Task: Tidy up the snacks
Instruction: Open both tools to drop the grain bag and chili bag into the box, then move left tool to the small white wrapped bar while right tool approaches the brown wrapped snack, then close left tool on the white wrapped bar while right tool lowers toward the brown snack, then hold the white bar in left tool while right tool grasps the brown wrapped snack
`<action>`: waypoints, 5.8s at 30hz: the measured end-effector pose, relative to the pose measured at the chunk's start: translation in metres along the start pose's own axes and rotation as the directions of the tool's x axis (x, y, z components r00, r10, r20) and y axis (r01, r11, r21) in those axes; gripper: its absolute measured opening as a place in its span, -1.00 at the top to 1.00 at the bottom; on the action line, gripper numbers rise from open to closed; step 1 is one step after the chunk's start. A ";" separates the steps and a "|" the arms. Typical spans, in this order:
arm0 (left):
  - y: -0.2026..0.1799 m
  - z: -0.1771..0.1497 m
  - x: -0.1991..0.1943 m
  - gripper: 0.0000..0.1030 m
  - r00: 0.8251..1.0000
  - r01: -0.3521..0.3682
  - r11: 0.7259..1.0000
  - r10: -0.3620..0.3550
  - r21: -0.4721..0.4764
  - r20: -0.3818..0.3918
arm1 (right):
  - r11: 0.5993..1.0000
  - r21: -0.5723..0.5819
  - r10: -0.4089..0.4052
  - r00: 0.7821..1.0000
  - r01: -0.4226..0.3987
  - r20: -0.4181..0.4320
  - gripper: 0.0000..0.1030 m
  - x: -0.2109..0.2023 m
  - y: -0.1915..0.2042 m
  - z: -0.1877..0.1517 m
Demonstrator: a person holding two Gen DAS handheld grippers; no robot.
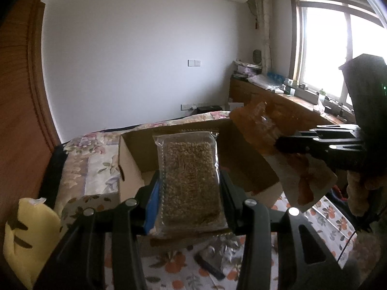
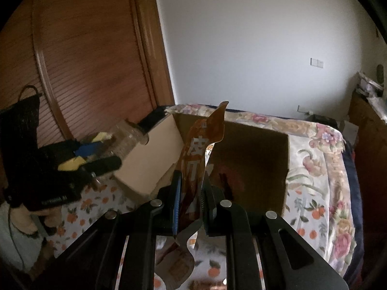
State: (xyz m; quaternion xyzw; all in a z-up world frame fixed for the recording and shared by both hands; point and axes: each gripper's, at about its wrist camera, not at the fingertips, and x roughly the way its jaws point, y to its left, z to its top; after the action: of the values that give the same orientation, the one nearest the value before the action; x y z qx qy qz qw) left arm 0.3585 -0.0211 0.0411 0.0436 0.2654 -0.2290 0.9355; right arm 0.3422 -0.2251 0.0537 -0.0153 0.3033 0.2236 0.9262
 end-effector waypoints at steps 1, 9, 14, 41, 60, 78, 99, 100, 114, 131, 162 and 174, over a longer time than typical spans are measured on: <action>0.001 0.001 0.006 0.15 1.000 0.002 1.000 -0.002 0.000 -0.003 | 1.000 0.003 0.001 1.000 -0.001 -0.002 0.76 0.005 -0.002 0.003; 0.015 0.004 0.057 0.15 0.998 0.008 1.000 -0.010 -0.023 -0.062 | 0.997 0.076 -0.003 1.000 0.004 -0.015 0.76 0.043 -0.030 0.009; 0.019 -0.001 0.078 0.15 0.996 0.007 0.999 -0.010 -0.032 -0.085 | 0.993 0.118 -0.013 0.999 0.018 -0.041 0.76 0.065 -0.046 0.009; 0.005 -0.009 0.069 -0.24 0.997 -0.037 0.999 0.034 -0.037 -0.075 | 0.993 0.116 -0.031 0.998 0.036 -0.049 0.91 0.038 -0.040 -0.028; -0.016 -0.070 -0.040 -0.28 0.998 -0.048 0.999 0.048 -0.017 -0.029 | 0.992 0.090 -0.087 0.995 0.090 -0.045 0.79 -0.051 0.000 -0.096; -0.020 -0.150 -0.038 -0.28 0.985 -0.119 0.993 0.118 -0.004 -0.128 | 0.984 0.117 -0.122 0.986 0.135 -0.113 0.45 -0.046 -0.011 -0.180; 0.025 -0.185 0.004 -0.27 0.948 -0.134 0.991 0.121 -0.024 -0.293 | 0.979 0.146 -0.117 0.978 0.142 -0.171 0.13 -0.022 -0.022 -0.218; 0.028 -0.185 0.006 -0.25 0.943 -0.142 0.990 0.128 -0.023 -0.306 | 0.980 0.138 -0.121 0.977 0.146 -0.174 0.13 -0.021 -0.021 -0.219; 0.030 -0.186 0.012 0.64 0.942 -0.095 0.995 0.076 -0.042 -0.328 | 0.979 0.148 -0.114 0.977 0.142 -0.178 0.13 -0.018 -0.024 -0.220; -0.030 -0.170 -0.032 0.63 0.979 0.076 0.992 -0.093 -0.097 -0.180 | 0.963 0.218 -0.121 0.977 0.158 -0.173 0.13 -0.012 -0.035 -0.189; -0.042 -0.172 -0.039 0.63 0.981 0.102 0.989 -0.118 -0.109 -0.156 | 0.961 -0.006 -0.265 0.914 0.276 -0.307 0.51 0.065 0.006 -0.173; -0.049 -0.167 -0.057 0.63 0.986 0.082 0.993 -0.094 -0.090 -0.140 | 0.970 0.031 -0.226 0.937 0.243 -0.265 0.62 0.030 0.009 -0.173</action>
State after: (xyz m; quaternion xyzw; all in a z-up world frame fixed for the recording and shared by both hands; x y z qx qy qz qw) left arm 0.2135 -0.0076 -0.0703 0.0090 0.3432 -0.2551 0.9039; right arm 0.2637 -0.2334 -0.1038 -0.0512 0.4249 0.0979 0.8985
